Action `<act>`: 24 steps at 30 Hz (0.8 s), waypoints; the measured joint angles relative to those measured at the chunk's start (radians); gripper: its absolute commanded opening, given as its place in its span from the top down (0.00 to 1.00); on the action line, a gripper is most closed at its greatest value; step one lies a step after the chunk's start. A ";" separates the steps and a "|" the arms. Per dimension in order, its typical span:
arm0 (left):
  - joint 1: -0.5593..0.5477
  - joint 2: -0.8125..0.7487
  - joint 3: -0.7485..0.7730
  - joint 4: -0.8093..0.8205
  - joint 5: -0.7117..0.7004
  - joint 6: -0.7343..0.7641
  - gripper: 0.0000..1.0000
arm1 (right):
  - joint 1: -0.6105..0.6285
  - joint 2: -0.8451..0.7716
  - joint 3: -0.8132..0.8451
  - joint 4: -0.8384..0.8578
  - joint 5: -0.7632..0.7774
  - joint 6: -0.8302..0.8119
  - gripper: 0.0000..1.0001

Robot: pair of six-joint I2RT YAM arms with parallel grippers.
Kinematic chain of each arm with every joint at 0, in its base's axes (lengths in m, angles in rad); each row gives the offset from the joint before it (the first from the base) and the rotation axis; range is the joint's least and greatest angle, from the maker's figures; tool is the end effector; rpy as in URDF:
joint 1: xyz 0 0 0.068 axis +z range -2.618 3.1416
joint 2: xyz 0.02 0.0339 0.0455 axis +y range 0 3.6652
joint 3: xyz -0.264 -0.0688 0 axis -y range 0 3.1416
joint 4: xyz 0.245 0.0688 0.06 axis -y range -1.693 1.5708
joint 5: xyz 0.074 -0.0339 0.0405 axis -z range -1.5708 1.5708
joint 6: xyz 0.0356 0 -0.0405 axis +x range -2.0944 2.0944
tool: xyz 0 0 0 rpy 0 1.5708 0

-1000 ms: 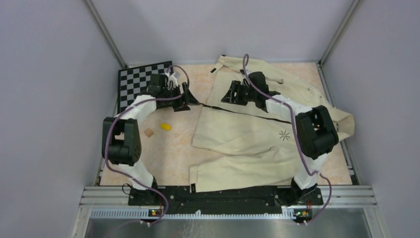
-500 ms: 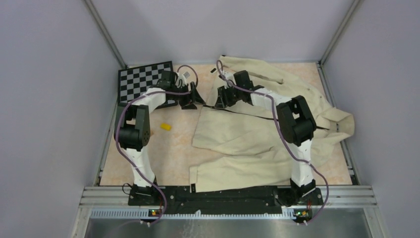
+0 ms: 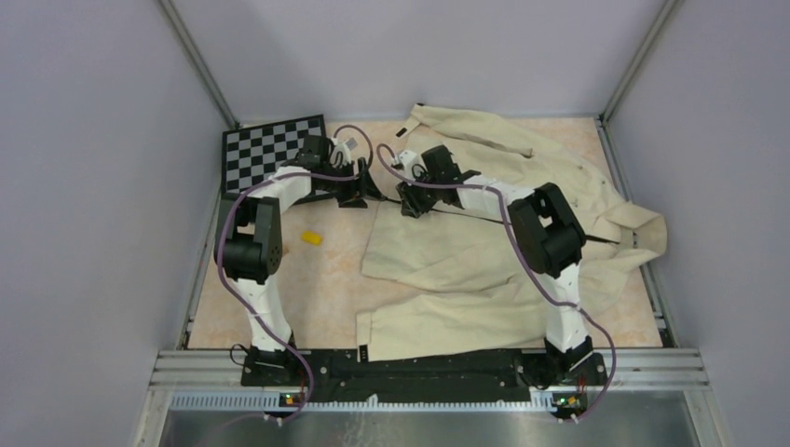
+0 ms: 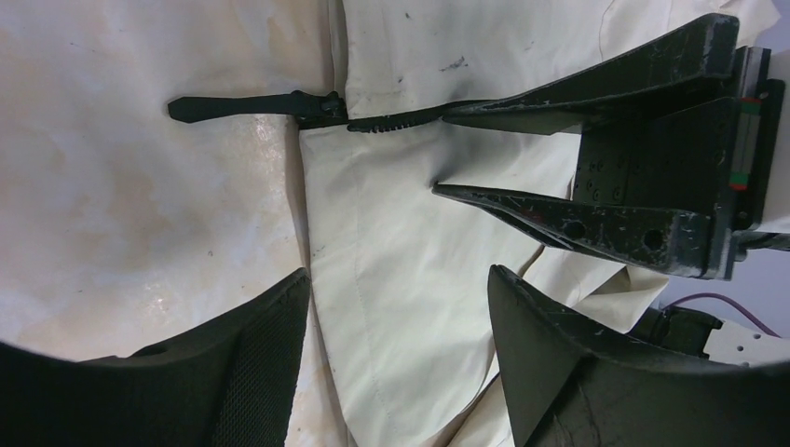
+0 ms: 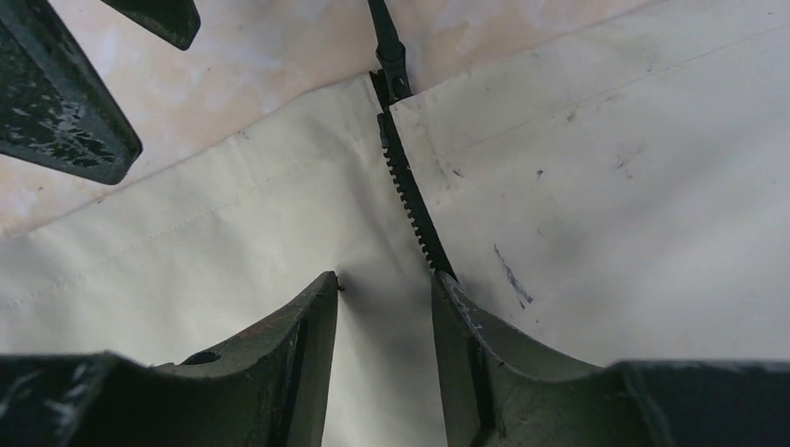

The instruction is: Zip up the jacket

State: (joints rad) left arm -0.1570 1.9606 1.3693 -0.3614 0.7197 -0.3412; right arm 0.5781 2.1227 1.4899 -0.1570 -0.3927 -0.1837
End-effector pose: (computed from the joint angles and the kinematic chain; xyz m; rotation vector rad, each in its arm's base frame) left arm 0.4068 -0.0882 0.1888 0.0692 2.5186 -1.1090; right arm 0.3834 0.2664 0.1659 -1.0618 2.1291 0.6538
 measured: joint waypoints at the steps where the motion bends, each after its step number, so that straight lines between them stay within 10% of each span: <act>1: 0.000 0.000 0.000 0.002 0.002 -0.001 0.27 | 0.003 0.001 0.000 0.002 0.011 -0.008 0.63; 14: 0.031 0.019 -0.053 0.091 0.087 -0.072 0.29 | 0.035 0.009 -0.058 0.116 0.067 -0.064 1.00; 24: 0.053 0.041 -0.115 0.204 0.187 -0.167 0.28 | 0.035 -0.010 -0.092 0.154 0.051 -0.021 1.00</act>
State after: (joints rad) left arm -0.1040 2.0018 1.2545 -0.1577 0.9062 -0.5079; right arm 0.6132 2.1128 1.3975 -0.0029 -0.3412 -0.2050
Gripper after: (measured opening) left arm 0.713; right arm 0.005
